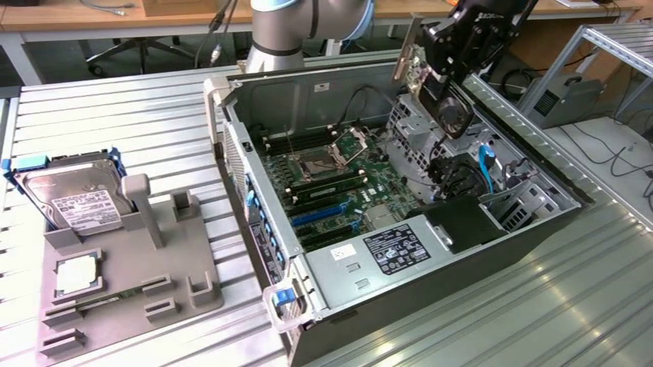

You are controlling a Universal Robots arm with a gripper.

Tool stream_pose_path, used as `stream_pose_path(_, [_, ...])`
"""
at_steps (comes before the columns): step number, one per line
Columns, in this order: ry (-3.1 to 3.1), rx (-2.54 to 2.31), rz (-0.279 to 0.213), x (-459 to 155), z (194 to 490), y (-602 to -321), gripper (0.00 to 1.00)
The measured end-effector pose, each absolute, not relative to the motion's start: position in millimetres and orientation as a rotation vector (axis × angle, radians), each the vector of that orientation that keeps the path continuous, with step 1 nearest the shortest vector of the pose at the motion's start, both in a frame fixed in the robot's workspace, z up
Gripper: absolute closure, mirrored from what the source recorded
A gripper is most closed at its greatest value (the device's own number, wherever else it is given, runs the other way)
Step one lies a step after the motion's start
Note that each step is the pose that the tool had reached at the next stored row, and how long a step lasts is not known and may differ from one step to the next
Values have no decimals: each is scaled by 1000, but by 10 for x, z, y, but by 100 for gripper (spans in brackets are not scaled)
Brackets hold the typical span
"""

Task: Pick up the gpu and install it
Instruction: 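Pick up the gpu and move the gpu toward the slot, then insert the gpu into the slot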

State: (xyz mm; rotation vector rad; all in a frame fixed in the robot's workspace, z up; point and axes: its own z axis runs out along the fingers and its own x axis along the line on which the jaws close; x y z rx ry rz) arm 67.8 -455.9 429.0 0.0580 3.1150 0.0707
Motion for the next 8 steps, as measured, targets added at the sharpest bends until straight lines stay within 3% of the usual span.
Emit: stream_pose_path(8, [3115, 58, 71, 746, 4290, -4559, 73])
